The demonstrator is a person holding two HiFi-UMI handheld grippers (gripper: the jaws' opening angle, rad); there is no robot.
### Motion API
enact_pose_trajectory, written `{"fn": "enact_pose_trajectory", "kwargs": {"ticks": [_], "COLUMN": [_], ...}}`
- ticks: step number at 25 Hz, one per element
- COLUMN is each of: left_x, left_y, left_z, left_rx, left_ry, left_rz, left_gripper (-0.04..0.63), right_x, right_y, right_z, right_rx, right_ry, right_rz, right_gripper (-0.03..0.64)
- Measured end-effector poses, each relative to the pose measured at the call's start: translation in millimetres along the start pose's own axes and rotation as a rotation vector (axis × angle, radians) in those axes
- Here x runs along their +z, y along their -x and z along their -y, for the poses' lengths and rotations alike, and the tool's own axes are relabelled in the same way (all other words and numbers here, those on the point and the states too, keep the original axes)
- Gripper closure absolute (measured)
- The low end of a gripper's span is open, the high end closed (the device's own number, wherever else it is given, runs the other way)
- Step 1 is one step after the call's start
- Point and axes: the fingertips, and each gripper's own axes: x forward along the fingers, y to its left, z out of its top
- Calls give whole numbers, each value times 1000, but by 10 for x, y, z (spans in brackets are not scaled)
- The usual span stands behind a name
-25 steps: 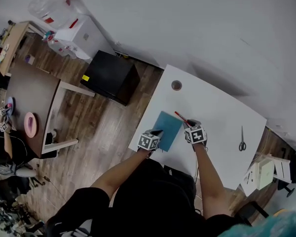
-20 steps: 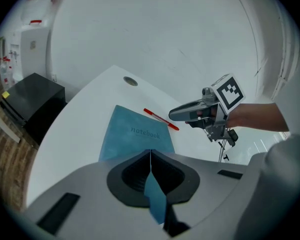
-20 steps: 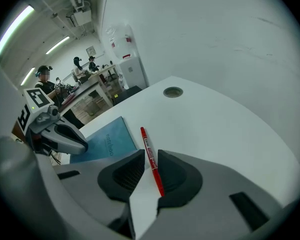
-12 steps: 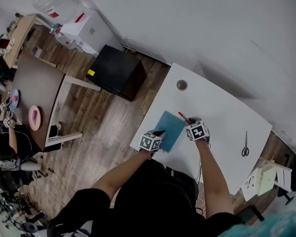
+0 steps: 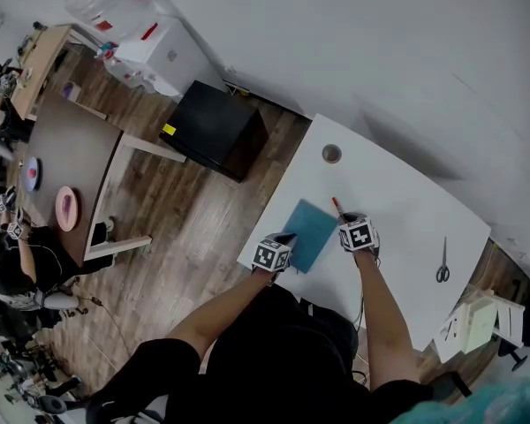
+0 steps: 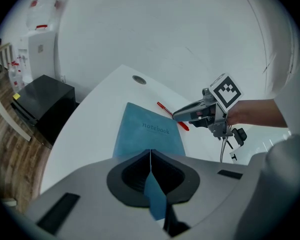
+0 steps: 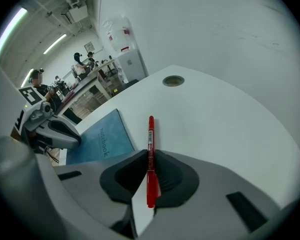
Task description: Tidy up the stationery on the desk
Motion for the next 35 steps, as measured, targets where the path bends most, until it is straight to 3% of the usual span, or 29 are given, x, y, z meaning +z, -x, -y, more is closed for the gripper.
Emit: {"fn": "enact_pose_trajectory", "kwargs": {"ticks": [6,13,16,21,27,35], "left_x": [-15,-60,-86,-184,-298,-333], "left_y": [77,126,158,240,297,323], "left_z": [-70,47,162,239,231,401], "left_rx": [49,-55,-116,-167,-170,-202], "left_ry": [-59,-60,-68,-107,-150,-190], "left_rz": [8,25,36,41,33,40], "left_gripper": [577,577,577,577,577,577], "right_x": [-117,-464,-611,-809,-900,-959], "right_y": [186,347,385,378,317,223], "right_z": [-65,-343,-477,-653,-803,-768], "right_rx": [-16,-19,-22,2,-37,-73], "right_ry": [-99,-285,-414,-716,-791,-970], "right_rz": [53,124,170,259,291,340], "right_gripper": [555,555,554,554,555,554]}}
